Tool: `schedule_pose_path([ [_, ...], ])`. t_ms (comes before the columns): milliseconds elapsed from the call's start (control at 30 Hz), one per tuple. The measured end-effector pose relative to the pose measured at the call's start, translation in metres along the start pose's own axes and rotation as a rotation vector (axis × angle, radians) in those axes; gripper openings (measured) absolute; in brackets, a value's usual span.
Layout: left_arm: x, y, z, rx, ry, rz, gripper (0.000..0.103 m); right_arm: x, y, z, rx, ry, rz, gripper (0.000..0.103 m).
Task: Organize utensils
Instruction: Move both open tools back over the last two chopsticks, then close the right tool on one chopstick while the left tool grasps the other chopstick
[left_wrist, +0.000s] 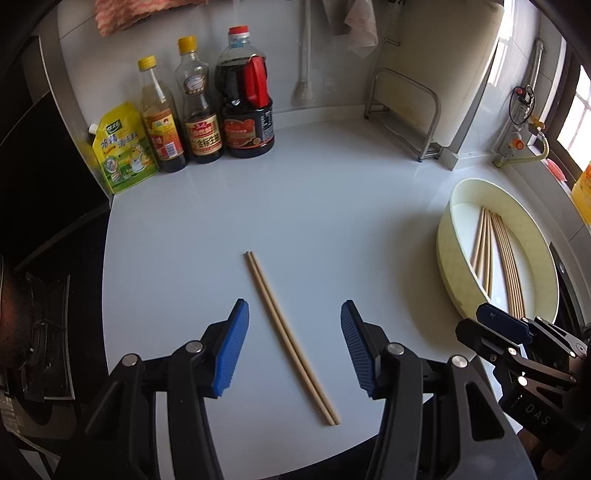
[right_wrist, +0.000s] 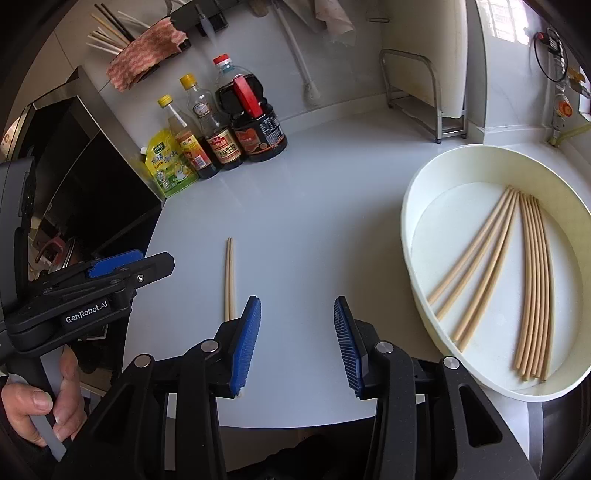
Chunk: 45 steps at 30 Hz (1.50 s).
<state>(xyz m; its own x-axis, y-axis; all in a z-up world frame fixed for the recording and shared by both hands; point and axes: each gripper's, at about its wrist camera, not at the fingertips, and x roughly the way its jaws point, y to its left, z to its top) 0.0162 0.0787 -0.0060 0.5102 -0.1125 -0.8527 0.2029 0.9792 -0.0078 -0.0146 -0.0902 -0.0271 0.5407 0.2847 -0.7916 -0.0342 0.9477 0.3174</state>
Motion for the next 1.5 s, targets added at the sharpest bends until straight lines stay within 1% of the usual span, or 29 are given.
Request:
schedule_pose_path([
  [200,0.008,0.037,-0.012,-0.072,0.026,0.023,0.052,0.026,0.027,-0.001,-0.049,0.055,0.029,0.040],
  [367,0.022,0.061,-0.023,-0.131,0.061,0.031,0.054,0.053,0.041,-0.003,-0.073,0.114,0.032,0.040],
  [567,0.038,0.079,-0.035,-0.171,0.099,0.042,0.056,0.091,0.054,-0.006,-0.103,0.186,0.024,0.040],
  [633,0.042,0.084,-0.038,-0.182,0.109,0.047,0.059,0.102,0.059,-0.008,-0.115,0.207,0.021,0.040],
  [800,0.049,0.096,-0.044,-0.217,0.122,0.055,0.060,0.124,0.071,-0.014,-0.154,0.247,-0.003,0.040],
  [900,0.053,0.100,-0.048,-0.228,0.135,0.056,0.060,0.130,0.077,-0.017,-0.181,0.250,-0.020,0.040],
  [1000,0.055,0.104,-0.051,-0.243,0.141,0.057,0.064,0.135,0.082,-0.022,-0.202,0.254,-0.036,0.040],
  [1233,0.060,0.107,-0.058,-0.263,0.159,0.054,0.064,0.140,0.088,-0.034,-0.234,0.254,-0.071,0.040],
  [1500,0.062,0.104,-0.062,-0.266,0.164,0.048,0.064,0.141,0.091,-0.034,-0.292,0.235,-0.083,0.040],
])
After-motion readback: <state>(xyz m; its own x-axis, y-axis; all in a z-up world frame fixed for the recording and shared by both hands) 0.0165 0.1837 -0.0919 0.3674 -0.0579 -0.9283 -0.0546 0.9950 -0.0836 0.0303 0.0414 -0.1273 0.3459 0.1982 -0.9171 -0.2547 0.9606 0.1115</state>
